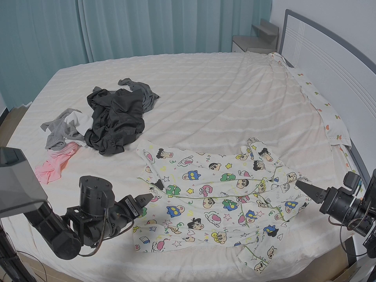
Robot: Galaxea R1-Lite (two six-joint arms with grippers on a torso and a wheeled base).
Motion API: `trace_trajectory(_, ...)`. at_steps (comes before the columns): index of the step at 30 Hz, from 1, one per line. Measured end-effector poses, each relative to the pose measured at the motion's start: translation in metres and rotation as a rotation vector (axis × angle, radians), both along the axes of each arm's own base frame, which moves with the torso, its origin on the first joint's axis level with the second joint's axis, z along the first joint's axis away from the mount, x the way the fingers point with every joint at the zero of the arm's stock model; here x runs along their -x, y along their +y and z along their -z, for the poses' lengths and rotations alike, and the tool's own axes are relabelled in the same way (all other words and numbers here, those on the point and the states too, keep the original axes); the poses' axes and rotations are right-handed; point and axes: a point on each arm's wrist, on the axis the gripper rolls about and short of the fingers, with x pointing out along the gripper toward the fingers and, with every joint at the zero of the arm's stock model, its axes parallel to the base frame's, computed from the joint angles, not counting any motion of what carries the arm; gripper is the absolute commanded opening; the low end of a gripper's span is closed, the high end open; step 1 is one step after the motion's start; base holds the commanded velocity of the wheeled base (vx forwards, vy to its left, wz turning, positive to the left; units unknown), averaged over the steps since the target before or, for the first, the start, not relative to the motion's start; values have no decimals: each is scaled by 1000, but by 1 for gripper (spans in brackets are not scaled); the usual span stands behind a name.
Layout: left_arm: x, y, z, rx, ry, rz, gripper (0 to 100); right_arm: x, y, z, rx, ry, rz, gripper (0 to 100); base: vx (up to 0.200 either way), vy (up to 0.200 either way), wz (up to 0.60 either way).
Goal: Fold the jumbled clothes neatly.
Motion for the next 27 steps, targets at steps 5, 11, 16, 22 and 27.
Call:
trace_trajectory(5,15,-2,21,-24,49,27,100,-2,1,4,13,20,-6,100,-200,0,0)
trace_trajectory(11,22,-4,36,-48,108,52,100,-6,3,10,25,52,-7,100,-200,0,0)
trace_trajectory(16,23,-3,41,-53,134,61,100,-6,3,11,27,59,-6,100,-40,0,0)
trace_trajectory(22,23,-3,47,-44,161,41,100,-7,3,12,28,62,-6,100,0,0,0)
trace_trajectory(27,11,-8,49,6,121,2,100,-7,3,11,27,59,-6,100,0,0,0)
